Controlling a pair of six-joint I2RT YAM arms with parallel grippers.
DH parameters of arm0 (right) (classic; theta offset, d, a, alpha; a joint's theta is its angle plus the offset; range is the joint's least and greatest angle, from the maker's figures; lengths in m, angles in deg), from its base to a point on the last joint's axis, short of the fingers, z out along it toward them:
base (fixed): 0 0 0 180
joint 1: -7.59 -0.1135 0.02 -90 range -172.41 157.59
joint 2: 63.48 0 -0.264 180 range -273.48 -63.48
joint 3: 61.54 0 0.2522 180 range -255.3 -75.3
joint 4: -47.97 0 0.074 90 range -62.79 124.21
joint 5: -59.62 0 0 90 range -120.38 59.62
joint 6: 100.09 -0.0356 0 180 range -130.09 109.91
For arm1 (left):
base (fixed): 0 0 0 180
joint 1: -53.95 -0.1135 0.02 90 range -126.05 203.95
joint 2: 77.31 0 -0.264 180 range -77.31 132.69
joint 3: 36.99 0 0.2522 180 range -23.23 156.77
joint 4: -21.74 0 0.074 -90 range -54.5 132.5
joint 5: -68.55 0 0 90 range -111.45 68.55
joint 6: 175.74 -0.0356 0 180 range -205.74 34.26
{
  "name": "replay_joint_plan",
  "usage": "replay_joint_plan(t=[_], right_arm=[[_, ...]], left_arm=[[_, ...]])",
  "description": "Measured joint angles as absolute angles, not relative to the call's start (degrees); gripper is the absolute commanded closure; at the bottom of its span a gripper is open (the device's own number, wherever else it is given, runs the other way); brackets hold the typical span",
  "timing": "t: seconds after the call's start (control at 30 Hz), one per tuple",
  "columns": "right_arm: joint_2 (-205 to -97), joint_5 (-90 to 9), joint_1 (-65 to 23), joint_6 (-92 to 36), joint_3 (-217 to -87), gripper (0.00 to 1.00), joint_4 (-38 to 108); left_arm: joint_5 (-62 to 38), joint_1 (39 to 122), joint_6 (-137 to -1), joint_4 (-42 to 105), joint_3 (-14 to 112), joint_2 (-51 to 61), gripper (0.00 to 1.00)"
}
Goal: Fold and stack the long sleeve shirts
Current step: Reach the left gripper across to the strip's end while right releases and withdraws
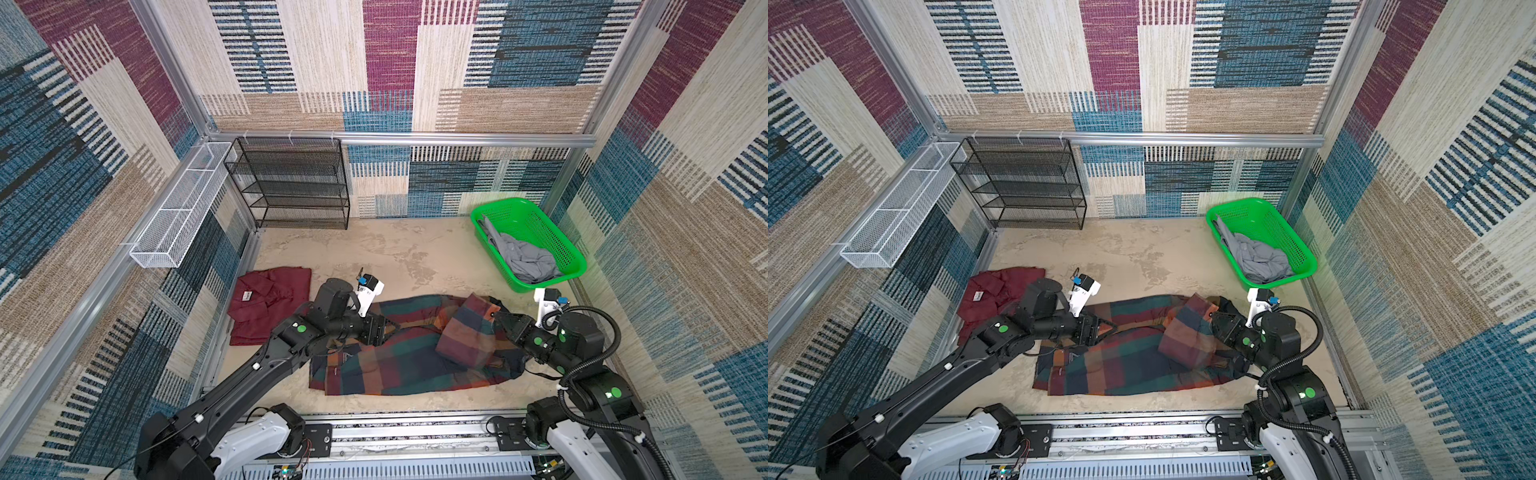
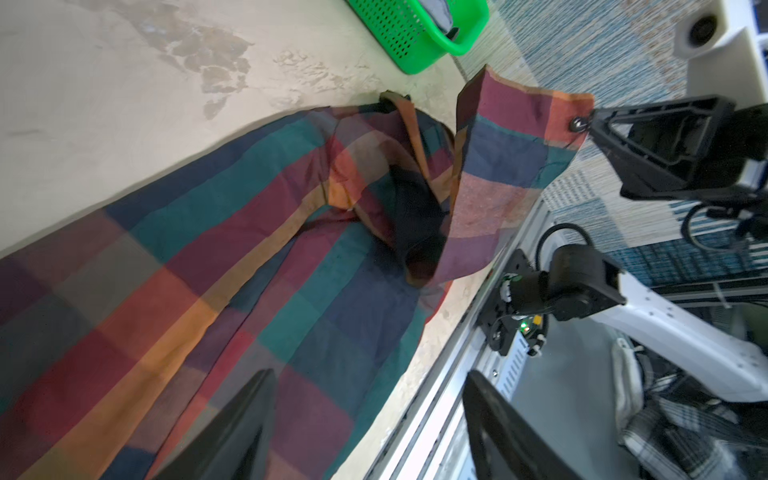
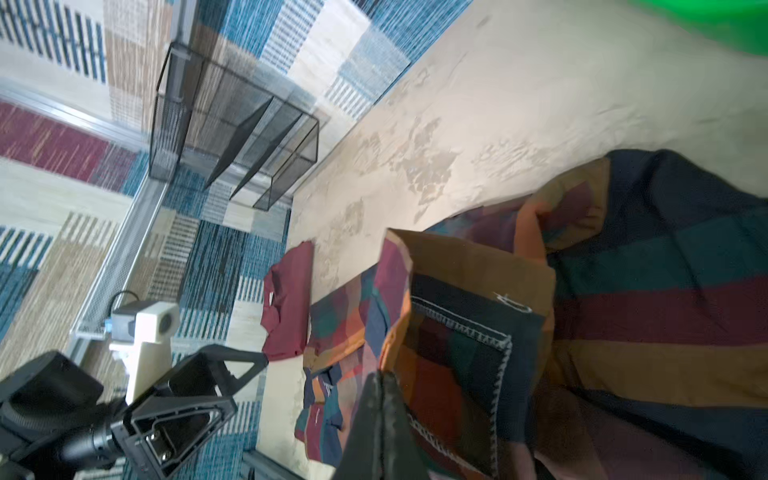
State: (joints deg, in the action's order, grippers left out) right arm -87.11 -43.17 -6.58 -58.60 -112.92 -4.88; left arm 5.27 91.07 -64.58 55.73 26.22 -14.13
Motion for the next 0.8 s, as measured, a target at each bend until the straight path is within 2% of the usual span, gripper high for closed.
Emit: replay_joint_plan(t=[0.2,0.3,0.57,0.8], right_arm=[[-85.48,-29.29,-6.58,-64.54,-121.93,1.00,-18.08],[-86.77,-25.38,-6.58,-66.34,-125.34,1.00,-24.00],[-88.32,-26.41,-6.58,-66.07,-131.39,1.00,-33.18],[-90.74,-32.16,-6.58,-65.92,-137.64,1.00,-38.34]], left_arm=[[5.86,96.25,-64.42,51.12,33.28,-5.24,0.27],[5.47,98.68,-64.42,50.94,36.41,-1.28,0.28],[4.31,103.42,-63.37,50.40,41.11,4.23,0.29],[0.75,113.52,-64.23,51.49,43.71,5.91,0.30]])
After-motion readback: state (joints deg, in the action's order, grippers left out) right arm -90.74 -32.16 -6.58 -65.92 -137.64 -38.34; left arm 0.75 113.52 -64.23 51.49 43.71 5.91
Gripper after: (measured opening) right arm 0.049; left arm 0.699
